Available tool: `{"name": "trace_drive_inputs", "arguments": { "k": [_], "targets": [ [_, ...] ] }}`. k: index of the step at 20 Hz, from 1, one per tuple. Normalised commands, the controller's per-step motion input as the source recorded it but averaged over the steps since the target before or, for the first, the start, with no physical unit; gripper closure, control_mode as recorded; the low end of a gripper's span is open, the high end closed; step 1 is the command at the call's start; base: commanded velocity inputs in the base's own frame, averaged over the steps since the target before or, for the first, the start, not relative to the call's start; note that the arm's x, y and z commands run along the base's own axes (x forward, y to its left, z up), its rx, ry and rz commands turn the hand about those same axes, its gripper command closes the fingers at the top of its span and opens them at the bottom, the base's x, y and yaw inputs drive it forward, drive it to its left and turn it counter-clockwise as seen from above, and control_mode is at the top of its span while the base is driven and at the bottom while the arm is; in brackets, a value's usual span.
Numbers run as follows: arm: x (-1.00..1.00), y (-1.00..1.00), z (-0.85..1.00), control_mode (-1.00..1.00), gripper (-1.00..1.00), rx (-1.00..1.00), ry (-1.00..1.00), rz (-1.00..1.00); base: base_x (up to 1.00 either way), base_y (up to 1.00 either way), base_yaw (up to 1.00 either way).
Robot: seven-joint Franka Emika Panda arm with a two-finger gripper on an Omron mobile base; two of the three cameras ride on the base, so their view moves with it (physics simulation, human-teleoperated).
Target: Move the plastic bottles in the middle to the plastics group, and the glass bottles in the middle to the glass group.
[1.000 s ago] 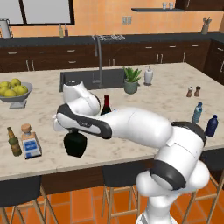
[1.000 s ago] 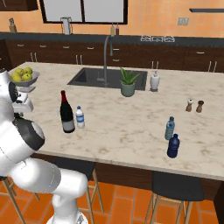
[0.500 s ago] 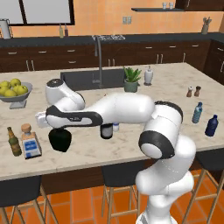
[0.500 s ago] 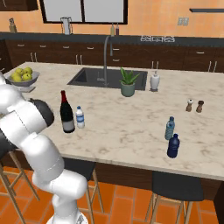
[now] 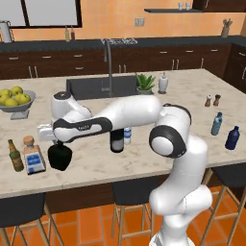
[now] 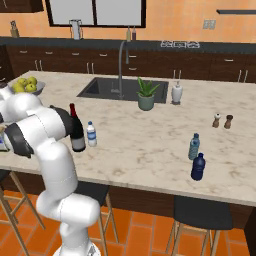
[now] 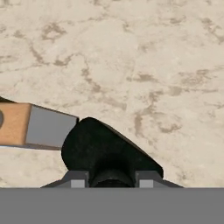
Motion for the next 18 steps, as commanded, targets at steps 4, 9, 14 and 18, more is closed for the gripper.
{"name": "trace_drive_inputs", "arguments": {
  "k": [4, 9, 14, 18],
  "targets": [
    [0.06, 0.09, -0.55, -1.0, 1.0, 0.03, 0.0, 0.0, 0.0, 0.0, 0.0],
    [0.06, 0.06, -0.43, -1.0, 1.0, 0.0, -0.05, 0.0, 0.0, 0.0, 0.0],
    [-0.05, -0.01, 0.1, -1.0, -1.0, -0.01, -0.01, -0.01, 0.0, 0.0, 0.0],
    [-0.1, -0.18, 0.59, -1.0, -1.0, -0.01, 0.0, 0.0, 0.0, 0.0, 0.0]
  ]
}}
